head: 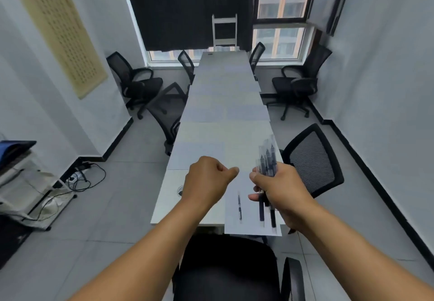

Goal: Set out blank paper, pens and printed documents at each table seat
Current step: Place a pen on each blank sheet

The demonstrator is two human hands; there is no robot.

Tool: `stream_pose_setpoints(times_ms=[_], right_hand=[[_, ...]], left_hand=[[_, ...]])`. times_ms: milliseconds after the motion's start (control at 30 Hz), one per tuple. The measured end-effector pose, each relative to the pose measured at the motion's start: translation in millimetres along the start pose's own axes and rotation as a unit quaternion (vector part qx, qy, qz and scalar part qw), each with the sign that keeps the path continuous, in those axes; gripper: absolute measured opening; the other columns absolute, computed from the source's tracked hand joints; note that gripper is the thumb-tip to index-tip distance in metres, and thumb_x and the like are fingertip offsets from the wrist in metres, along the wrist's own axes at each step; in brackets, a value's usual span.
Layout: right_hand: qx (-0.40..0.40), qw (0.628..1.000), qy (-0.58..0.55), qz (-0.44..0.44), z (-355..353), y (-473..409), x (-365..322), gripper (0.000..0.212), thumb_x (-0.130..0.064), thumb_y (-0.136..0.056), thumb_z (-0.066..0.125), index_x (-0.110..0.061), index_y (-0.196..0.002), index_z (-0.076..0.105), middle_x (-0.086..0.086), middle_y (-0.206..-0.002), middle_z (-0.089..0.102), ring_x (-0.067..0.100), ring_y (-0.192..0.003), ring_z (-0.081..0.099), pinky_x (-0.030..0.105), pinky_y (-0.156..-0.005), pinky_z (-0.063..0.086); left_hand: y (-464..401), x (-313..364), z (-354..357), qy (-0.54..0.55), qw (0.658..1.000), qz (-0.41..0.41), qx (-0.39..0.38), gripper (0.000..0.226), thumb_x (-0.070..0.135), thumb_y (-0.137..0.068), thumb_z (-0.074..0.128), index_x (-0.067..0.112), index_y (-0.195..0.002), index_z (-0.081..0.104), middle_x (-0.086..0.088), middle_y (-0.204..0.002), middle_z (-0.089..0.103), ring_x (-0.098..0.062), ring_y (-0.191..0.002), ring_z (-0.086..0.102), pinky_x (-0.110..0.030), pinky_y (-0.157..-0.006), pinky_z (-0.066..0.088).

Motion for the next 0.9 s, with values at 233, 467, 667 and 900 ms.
stream_pose_setpoints(times_ms=[233, 467, 667, 900], right_hand=[[-0.044, 0.995, -0.032, -0.08, 8.5, 71.9, -53.7, 0.016, -0.019, -0.098, 0.083, -0.014, -0.111, 0.076, 0.011, -0.091, 0.076, 0.02, -0.068, 0.077, 0.042, -0.072, 0.069], [-0.064, 0.987, -0.057, -0.135, 50.6, 130.0, -96.7, 0.019, -0.022, -0.097, 0.083, -0.014, -0.111, 0.074, 0.006, -0.076, 0.078, 0.027, -0.072, 0.081, 0.035, -0.07, 0.067], [-0.088, 0.982, -0.046, -0.158, 100.4, 161.6, -129.1, 0.012, -0.021, -0.1, 0.08, -0.012, -0.105, 0.074, 0.012, -0.081, 0.081, 0.029, -0.075, 0.082, 0.029, -0.063, 0.064], [-0.107, 0.974, -0.059, -0.19, 219.2, 188.3, -151.6, 0.01, -0.014, -0.099, 0.08, -0.006, -0.101, 0.076, 0.015, -0.076, 0.078, 0.026, -0.068, 0.078, 0.029, -0.061, 0.062]], left_hand=[[96.2, 39.0, -70.3, 0.006, 0.995, 0.038, 0.087, 0.051, 0.052, -0.095, 0.079, 0.002, -0.085, 0.077, -0.014, -0.078, 0.078, -0.034, -0.066, 0.073, -0.043, -0.061, 0.063], [164.8, 42.9, -144.1, -0.042, 0.983, 0.064, 0.165, 0.054, 0.055, -0.098, 0.075, 0.005, -0.079, 0.076, -0.012, -0.073, 0.075, -0.028, -0.066, 0.072, -0.044, -0.063, 0.062], [190.1, 19.8, -207.3, -0.047, 0.973, 0.07, 0.215, 0.048, 0.057, -0.098, 0.073, 0.015, -0.073, 0.076, 0.003, -0.066, 0.074, -0.018, -0.068, 0.073, -0.046, -0.074, 0.066], [208.0, -42.5, -303.2, -0.038, 0.969, 0.087, 0.227, 0.05, 0.053, -0.099, 0.07, 0.012, -0.071, 0.073, 0.0, -0.066, 0.073, -0.018, -0.066, 0.072, -0.045, -0.071, 0.064]])
Point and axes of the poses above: each hand's wrist, its own y-axis away from the middle knuckle, its own z-axis out of the palm, x = y × z, the point moved 1 cm from there along -y, towards the middle knuckle
